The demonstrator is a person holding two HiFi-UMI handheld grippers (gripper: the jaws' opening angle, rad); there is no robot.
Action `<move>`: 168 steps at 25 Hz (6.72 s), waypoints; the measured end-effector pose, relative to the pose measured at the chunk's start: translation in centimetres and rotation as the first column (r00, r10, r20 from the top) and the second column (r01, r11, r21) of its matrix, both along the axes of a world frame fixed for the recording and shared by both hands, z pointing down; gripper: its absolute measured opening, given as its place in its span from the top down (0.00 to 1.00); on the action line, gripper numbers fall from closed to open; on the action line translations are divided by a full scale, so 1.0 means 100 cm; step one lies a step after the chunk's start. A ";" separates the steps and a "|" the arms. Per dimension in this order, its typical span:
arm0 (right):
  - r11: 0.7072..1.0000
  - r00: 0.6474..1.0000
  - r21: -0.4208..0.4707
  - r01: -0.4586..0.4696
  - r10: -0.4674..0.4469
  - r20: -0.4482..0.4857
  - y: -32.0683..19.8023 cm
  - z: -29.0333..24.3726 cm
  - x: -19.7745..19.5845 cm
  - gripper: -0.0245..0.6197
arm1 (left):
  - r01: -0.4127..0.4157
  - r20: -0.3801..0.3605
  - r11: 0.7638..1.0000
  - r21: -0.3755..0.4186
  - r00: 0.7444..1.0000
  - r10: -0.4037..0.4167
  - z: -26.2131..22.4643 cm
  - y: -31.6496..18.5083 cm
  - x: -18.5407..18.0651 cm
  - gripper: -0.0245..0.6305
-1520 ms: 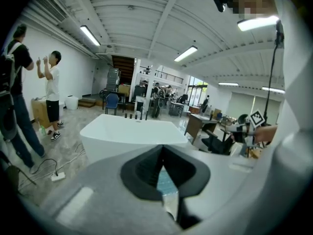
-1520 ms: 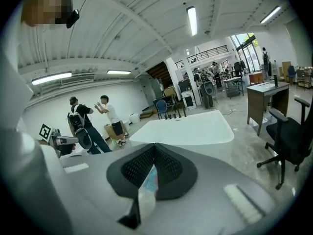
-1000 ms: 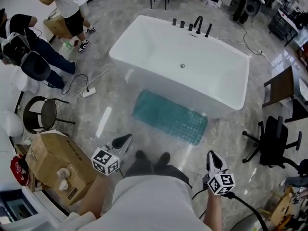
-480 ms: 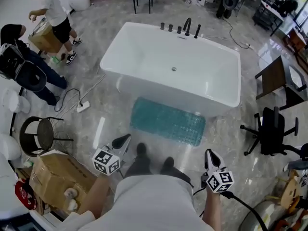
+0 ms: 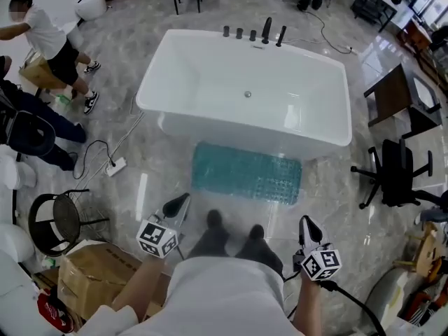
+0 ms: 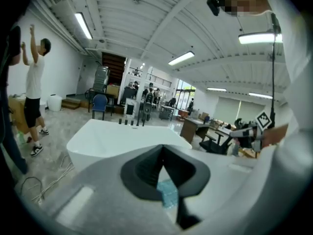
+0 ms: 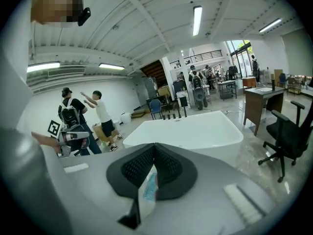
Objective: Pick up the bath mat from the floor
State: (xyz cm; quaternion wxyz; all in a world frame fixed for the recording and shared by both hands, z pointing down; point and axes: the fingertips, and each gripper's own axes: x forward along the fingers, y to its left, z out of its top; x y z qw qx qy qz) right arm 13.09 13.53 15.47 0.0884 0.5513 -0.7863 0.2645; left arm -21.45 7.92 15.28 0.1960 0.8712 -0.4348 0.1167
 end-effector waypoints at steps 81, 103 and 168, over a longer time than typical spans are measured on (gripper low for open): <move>0.957 0.990 -0.265 -0.122 0.135 0.034 -0.248 0.825 0.188 0.91 | 0.044 0.100 0.936 -0.350 0.995 -0.009 0.831 -0.262 0.013 0.96; 0.928 0.988 -0.340 -0.154 0.145 -0.053 -0.208 0.971 0.236 0.86 | 0.238 0.369 0.869 -0.434 0.927 -0.069 1.061 -0.268 -0.091 0.61; 0.723 0.961 -0.673 -0.158 -0.044 -0.272 -0.236 1.202 0.362 0.09 | 0.141 0.490 0.853 -0.503 0.859 0.147 1.149 -0.257 -0.028 0.93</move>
